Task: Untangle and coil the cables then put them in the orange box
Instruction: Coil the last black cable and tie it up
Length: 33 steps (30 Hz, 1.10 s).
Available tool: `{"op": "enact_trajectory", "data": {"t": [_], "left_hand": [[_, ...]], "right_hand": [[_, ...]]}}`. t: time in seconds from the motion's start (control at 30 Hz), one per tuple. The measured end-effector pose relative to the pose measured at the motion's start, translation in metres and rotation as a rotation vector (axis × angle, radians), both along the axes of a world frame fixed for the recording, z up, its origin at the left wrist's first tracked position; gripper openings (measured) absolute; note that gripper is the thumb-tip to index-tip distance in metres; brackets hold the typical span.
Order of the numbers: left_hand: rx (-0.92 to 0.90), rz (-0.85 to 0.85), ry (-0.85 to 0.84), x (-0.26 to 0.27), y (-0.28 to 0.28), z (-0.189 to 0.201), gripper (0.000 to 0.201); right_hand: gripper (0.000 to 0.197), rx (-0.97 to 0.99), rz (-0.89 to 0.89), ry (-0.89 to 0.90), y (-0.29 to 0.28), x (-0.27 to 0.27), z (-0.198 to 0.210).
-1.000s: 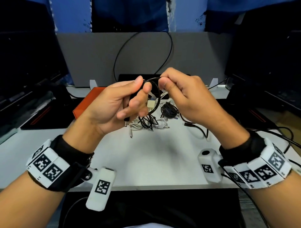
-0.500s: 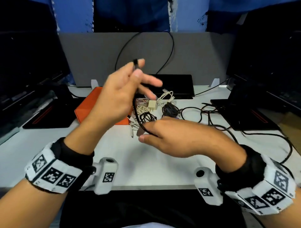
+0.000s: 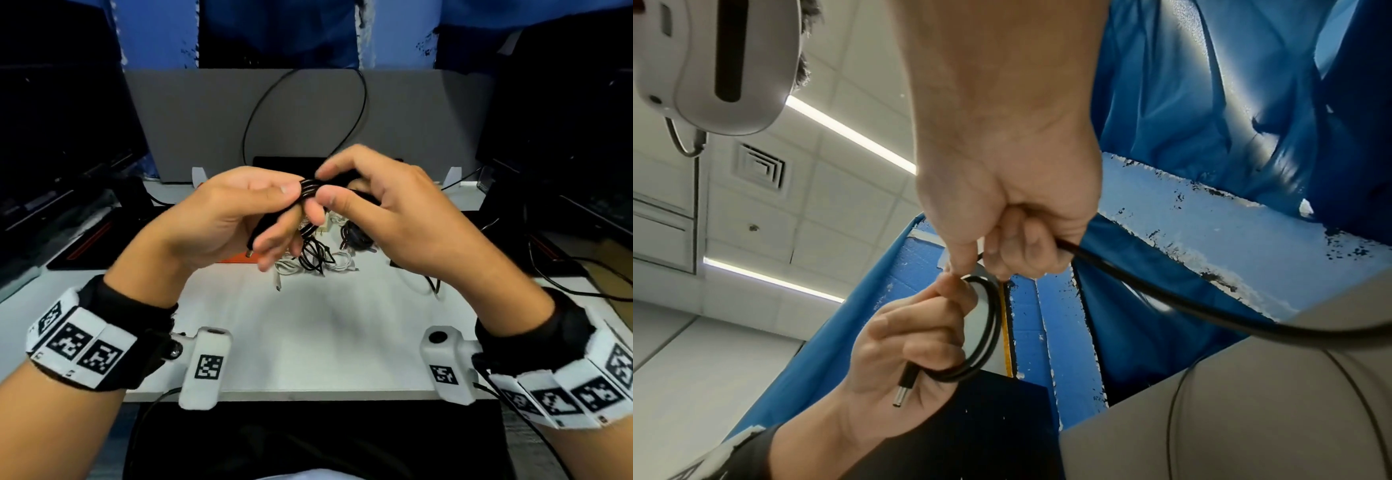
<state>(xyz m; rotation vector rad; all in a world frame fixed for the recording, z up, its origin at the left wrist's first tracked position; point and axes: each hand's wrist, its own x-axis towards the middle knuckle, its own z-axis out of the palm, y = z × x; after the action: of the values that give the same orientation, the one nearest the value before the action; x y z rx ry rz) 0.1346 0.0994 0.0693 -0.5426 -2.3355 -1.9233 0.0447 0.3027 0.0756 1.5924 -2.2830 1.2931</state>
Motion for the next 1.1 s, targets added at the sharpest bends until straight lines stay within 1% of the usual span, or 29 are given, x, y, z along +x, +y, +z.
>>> {"op": "enact_trajectory", "data": {"t": [0.03, 0.13, 0.2, 0.3, 0.4, 0.47, 0.53, 0.6, 0.63, 0.7, 0.77, 0.8, 0.87, 0.93, 0.97, 1.0, 1.03, 1.07, 1.1], "left_hand": [[0.052, -0.031, -0.024, -0.001, 0.0, -0.002, 0.031], [0.252, -0.2, -0.097, -0.003, 0.008, -0.009, 0.025], [0.358, -0.305, -0.147, -0.005, 0.015, -0.011, 0.025], [0.427, -0.293, -0.14, -0.005, 0.025, -0.009, 0.031], [0.552, -0.154, -0.054, -0.004, 0.042, -0.007, 0.04], [0.661, -0.117, -0.005, -0.003, 0.05, -0.008, 0.048], [0.759, -0.213, -0.061, -0.004, 0.049, -0.009, 0.051], [0.829, -0.36, -0.156, -0.004, 0.044, -0.008, 0.048], [0.826, -0.404, -0.186, -0.004, 0.042, -0.007, 0.045], [0.753, -0.415, -0.18, -0.001, 0.038, -0.006, 0.042], [0.71, -0.367, -0.108, 0.005, 0.036, -0.001, 0.04], [0.736, -0.317, -0.067, 0.007, 0.034, 0.004, 0.038], [0.884, -0.192, 0.008, 0.007, 0.03, 0.013, 0.034], [1.024, -0.085, 0.12, 0.002, 0.021, 0.017, 0.033], [1.042, -0.048, 0.189, 0.0, 0.017, 0.017, 0.035], [1.028, 0.013, 0.238, -0.004, 0.014, 0.017, 0.042], [0.969, 0.103, 0.272, -0.008, 0.014, 0.015, 0.049], [0.868, 0.22, 0.293, -0.013, 0.016, 0.011, 0.05], [0.746, 0.343, 0.307, -0.016, 0.017, 0.007, 0.044]], "right_hand": [[0.015, -0.015, -0.004, 0.017, 0.0, 0.001, 0.0], [0.027, -0.015, -0.022, 0.05, -0.001, 0.002, 0.001], [0.031, 0.004, -0.027, 0.057, 0.001, 0.001, 0.002], [0.033, 0.009, -0.042, 0.09, 0.004, 0.0, 0.004], [0.04, -0.066, -0.056, 0.114, 0.002, -0.005, 0.005], [0.043, -0.108, -0.046, 0.093, 0.001, -0.006, 0.005], [0.043, -0.126, 0.001, 0.055, 0.001, -0.007, 0.004], [0.042, -0.119, 0.065, 0.022, 0.003, -0.007, 0.003], [0.041, -0.107, 0.101, 0.007, 0.004, -0.006, 0.003], [0.041, -0.086, 0.169, -0.033, 0.006, -0.005, 0.004], [0.043, -0.062, 0.209, -0.117, 0.006, -0.007, 0.003], [0.043, -0.044, 0.213, -0.175, 0.006, -0.008, 0.001], [0.036, 0.024, 0.187, -0.23, 0.003, -0.011, -0.004], [0.028, 0.169, 0.108, -0.169, -0.003, -0.01, -0.012], [0.026, 0.259, 0.074, -0.121, -0.007, -0.009, -0.018], [0.024, 0.34, 0.067, -0.076, -0.011, -0.005, -0.024], [0.025, 0.409, 0.078, -0.029, -0.015, 0.0, -0.03], [0.026, 0.461, 0.091, 0.015, -0.02, 0.005, -0.036], [0.025, 0.497, 0.099, 0.04, -0.025, 0.01, -0.041]]}}
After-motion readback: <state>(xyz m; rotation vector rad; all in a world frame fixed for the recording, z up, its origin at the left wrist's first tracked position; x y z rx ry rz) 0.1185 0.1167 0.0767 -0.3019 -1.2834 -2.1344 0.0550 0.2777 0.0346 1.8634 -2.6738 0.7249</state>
